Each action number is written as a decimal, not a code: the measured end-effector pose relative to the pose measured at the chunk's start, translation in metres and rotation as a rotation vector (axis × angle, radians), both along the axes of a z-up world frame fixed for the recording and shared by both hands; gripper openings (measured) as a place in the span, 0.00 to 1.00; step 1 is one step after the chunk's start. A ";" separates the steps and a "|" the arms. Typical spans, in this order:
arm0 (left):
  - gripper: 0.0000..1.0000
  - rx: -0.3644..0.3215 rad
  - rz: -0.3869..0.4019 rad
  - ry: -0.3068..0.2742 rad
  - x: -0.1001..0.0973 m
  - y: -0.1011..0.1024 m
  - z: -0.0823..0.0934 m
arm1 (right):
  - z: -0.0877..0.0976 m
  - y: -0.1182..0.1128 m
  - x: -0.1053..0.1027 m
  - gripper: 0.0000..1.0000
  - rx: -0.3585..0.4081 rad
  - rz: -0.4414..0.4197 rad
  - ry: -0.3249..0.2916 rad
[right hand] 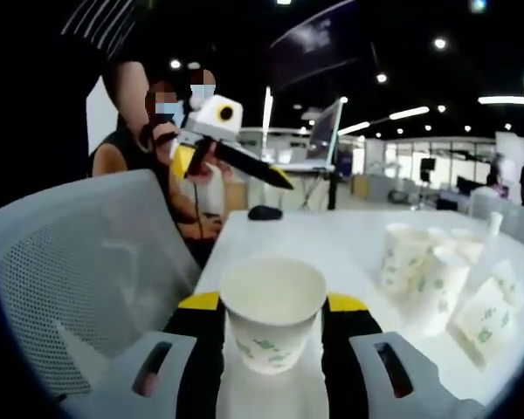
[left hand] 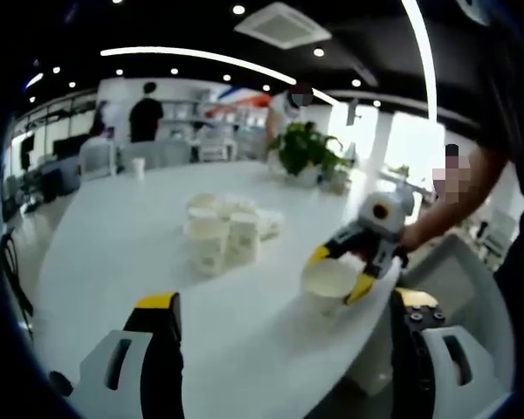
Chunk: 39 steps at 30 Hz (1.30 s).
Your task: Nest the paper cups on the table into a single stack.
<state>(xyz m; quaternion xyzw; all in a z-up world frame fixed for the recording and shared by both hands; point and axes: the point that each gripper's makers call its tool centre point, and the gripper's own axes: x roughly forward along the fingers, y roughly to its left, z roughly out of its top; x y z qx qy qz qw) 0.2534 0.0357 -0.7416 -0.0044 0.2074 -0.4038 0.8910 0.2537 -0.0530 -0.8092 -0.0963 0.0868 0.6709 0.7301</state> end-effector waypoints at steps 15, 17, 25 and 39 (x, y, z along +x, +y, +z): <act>0.99 -0.004 -0.002 0.001 0.002 -0.002 0.000 | -0.009 -0.007 0.001 0.48 -0.046 -0.022 0.018; 0.99 0.001 -0.005 -0.005 0.004 -0.003 0.002 | -0.010 -0.010 0.001 0.50 -0.048 -0.030 0.023; 0.95 0.020 -0.020 -0.039 0.023 -0.006 0.013 | -0.008 -0.028 0.002 0.53 -0.075 -0.068 0.046; 0.96 -0.012 0.013 -0.079 0.059 -0.005 0.020 | 0.015 -0.044 0.010 0.52 -0.074 -0.165 0.044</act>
